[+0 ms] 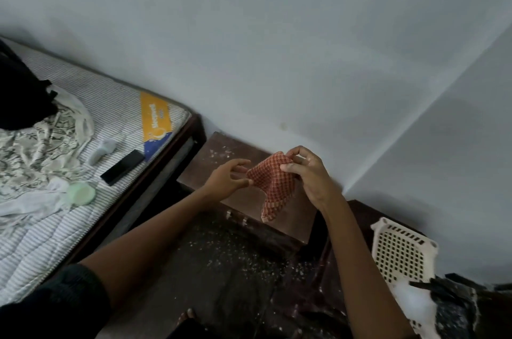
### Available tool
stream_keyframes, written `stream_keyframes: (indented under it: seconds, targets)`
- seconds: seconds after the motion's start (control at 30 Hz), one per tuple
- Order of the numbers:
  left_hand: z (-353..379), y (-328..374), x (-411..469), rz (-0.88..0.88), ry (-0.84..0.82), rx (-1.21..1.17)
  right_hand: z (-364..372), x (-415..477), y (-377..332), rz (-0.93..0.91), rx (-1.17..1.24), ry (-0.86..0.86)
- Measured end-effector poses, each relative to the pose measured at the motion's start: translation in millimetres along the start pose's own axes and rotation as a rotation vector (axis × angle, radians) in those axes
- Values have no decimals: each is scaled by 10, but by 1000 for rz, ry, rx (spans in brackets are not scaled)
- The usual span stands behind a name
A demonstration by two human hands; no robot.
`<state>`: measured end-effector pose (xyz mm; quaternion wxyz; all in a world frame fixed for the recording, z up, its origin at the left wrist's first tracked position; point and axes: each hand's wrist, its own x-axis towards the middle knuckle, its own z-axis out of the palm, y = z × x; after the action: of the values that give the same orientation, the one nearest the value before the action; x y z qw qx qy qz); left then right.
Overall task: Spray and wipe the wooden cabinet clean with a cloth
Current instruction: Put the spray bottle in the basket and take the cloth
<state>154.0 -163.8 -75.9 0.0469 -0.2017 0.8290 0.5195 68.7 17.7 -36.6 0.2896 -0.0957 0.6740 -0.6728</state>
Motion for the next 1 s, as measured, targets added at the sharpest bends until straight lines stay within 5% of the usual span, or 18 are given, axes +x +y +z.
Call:
stream_keyframes:
  seconds: [0.33, 0.6, 0.77, 1.0]
  targets:
    - [-962, -457, 254, 33, -30, -134, 894, 346, 188, 13, 175, 174]
    - [-831, -386, 915, 80, -146, 35, 559, 721, 380, -30, -93, 509]
    - [-462, -353, 1379, 92, -185, 205, 157, 1078, 595, 11, -363, 385]
    - [124, -600, 1845, -76, -379, 110, -330, 1345, 1123, 115, -668, 277]
